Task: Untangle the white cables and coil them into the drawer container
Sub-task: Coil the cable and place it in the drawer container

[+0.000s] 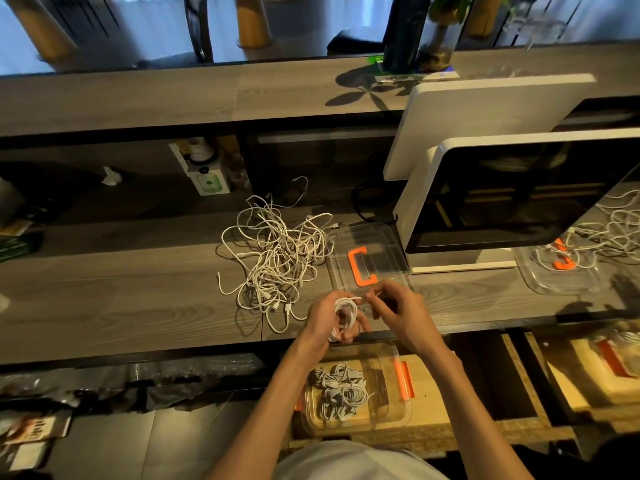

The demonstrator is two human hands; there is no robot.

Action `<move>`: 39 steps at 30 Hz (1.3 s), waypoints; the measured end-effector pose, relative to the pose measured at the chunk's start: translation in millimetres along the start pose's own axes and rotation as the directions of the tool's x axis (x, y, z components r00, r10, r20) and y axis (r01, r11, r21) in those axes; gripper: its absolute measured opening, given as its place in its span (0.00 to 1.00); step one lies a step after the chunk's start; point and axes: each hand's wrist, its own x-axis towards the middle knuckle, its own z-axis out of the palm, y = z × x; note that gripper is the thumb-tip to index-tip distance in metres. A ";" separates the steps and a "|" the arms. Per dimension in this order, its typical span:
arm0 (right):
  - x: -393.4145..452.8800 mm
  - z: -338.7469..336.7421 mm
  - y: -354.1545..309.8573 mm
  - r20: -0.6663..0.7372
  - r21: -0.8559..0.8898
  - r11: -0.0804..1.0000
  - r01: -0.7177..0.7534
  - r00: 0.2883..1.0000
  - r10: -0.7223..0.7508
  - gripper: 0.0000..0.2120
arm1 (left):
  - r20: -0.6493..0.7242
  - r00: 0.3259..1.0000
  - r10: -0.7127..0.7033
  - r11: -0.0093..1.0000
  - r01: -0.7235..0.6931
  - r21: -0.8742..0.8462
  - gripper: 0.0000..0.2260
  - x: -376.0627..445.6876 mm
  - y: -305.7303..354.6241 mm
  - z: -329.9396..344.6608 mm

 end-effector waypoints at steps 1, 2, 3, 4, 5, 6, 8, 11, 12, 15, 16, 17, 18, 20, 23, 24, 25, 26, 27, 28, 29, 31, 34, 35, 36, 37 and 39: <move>-2.7 0.2 0.0 -0.003 0.006 1.000 -0.015 1.000 0.015 0.02 | -0.062 0.998 0.023 0.999 -0.024 -0.022 0.11 2.2 -1.0 -2.2; -5.2 0.7 0.1 0.001 0.014 0.999 -0.029 1.000 0.029 0.03 | -0.113 0.993 0.042 0.998 -0.046 -0.033 0.11 4.6 -1.9 -4.5; -7.3 1.8 0.4 0.008 0.023 0.999 -0.044 0.999 0.044 0.03 | -0.142 0.989 0.051 0.998 -0.057 -0.041 0.11 6.6 -2.2 -6.6; -9.2 3.4 1.5 0.013 0.026 0.998 -0.055 0.998 0.055 0.03 | -0.146 0.988 0.041 0.998 -0.049 -0.049 0.11 7.8 -2.5 -7.4; -10.5 5.0 2.1 0.016 0.019 0.998 -0.063 0.998 0.063 0.03 | -0.119 0.993 0.015 0.998 -0.022 -0.057 0.11 7.8 -2.5 -7.1; -11.3 6.0 2.0 0.017 0.006 0.998 -0.066 0.998 0.066 0.03 | -0.072 0.997 -0.018 0.999 0.014 -0.053 0.12 6.9 -2.3 -6.1; -11.4 6.8 -1.1 0.007 0.015 0.998 -0.061 0.998 0.061 0.03 | 0.028 0.998 -0.060 0.998 0.059 0.023 0.18 3.2 -2.6 -6.6; -7.9 4.5 -8.1 -0.059 0.050 0.998 -0.030 0.998 0.033 0.03 | 0.138 0.989 -0.049 0.995 0.037 0.088 0.20 -2.0 -5.0 -5.1; -6.2 4.3 -10.1 -0.067 0.049 0.999 -0.024 0.997 0.027 0.03 | 0.129 0.991 -0.034 0.998 0.026 0.065 0.18 -2.4 -4.7 -2.7; -6.5 9.8 -11.4 -0.018 0.015 1.000 -0.027 0.999 0.027 0.02 | -0.052 0.998 0.038 0.999 -0.036 0.036 0.13 1.9 -3.8 0.4; -7.8 11.3 -10.3 0.001 0.001 1.000 -0.029 1.000 0.029 0.02 | -0.103 0.993 0.059 0.998 -0.055 0.038 0.13 4.0 -3.0 -0.7; -9.1 12.0 -9.1 0.018 -0.003 0.999 -0.032 0.999 0.032 0.02 | -0.127 0.990 0.068 0.997 -0.062 0.044 0.12 5.2 -2.4 -2.8; -10.2 11.6 -7.6 0.034 -0.001 1.000 -0.029 0.999 0.029 0.02 | -0.130 0.989 0.067 0.997 -0.060 0.054 0.12 5.4 -2.3 -4.5; -11.3 9.8 -6.6 0.059 0.007 1.000 -0.011 0.998 0.011 0.03 | -0.086 0.995 0.052 0.995 -0.045 0.088 0.10 1.7 -2.3 -6.6; -10.6 8.8 -7.8 0.064 0.043 0.999 0.004 0.998 -0.007 0.05 | 0.015 1.000 0.027 0.990 -0.029 0.141 0.12 -4.4 -1.5 -4.7; -10.6 9.6 -8.1 0.057 0.054 0.999 0.007 0.998 -0.010 0.05 | 0.035 0.999 0.024 0.988 -0.029 0.149 0.12 -5.4 -1.8 -3.7; -10.5 10.6 -8.4 0.054 0.062 0.998 0.010 0.998 -0.014 0.05 | 0.036 0.999 0.025 0.989 -0.030 0.146 0.13 -5.2 -2.1 -3.4; -10.4 11.5 -8.3 0.056 0.069 0.998 0.013 0.998 -0.017 0.05 | 0.018 0.999 0.029 0.990 -0.031 0.135 0.13 -5.0 -2.4 -3.4; -10.3 12.2 -7.6 0.063 0.072 0.997 0.015 0.998 -0.020 0.05 | -0.013 0.999 0.034 0.991 -0.032 0.127 0.14 -4.0 -3.2 -3.8; -10.5 12.6 -6.6 0.071 0.070 0.997 0.016 0.997 -0.021 0.05 | -0.049 0.998 0.040 0.992 -0.034 0.123 0.14 -2.7 -4.5 -4.2; -10.8 12.6 -6.1 0.079 0.062 0.998 0.014 0.997 -0.019 0.05 | -0.092 0.995 0.044 0.992 -0.033 0.124 0.15 -0.8 -6.0 -4.9; -11.6 12.4 -6.4 0.097 0.047 0.999 0.006 0.995 -0.011 0.06 | -0.194 0.980 0.055 0.990 -0.029 0.135 0.16 3.8 -9.5 -8.0; -15.0 16.3 -8.1 0.139 0.057 0.998 -0.002 0.990 -0.006 0.07 | -0.291 0.955 0.055 0.998 -0.042 0.052 0.17 8.8 -13.0 -13.4; -16.0 17.2 -8.1 0.142 0.068 0.998 -0.008 0.990 -0.002 0.07 | -0.308 0.951 0.043 0.999 -0.043 0.005 0.16 10.1 -13.3 -13.7; -16.9 17.2 -7.3 0.139 0.075 0.997 -0.018 0.990 0.007 0.07 | -0.318 0.948 0.020 0.998 -0.040 -0.054 0.15 10.6 -13.2 -13.7; -17.4 16.3 -6.1 0.135 0.081 0.996 -0.028 0.991 0.017 0.06 | -0.319 0.948 -0.006 0.992 -0.035 -0.124 0.13 10.5 -12.3 -13.5; -19.0 12.5 -4.0 0.126 0.128 0.990 -0.062 0.991 0.046 0.06 | -0.299 0.952 -0.058 0.969 -0.018 -0.245 0.10 10.0 -10.0 -14.8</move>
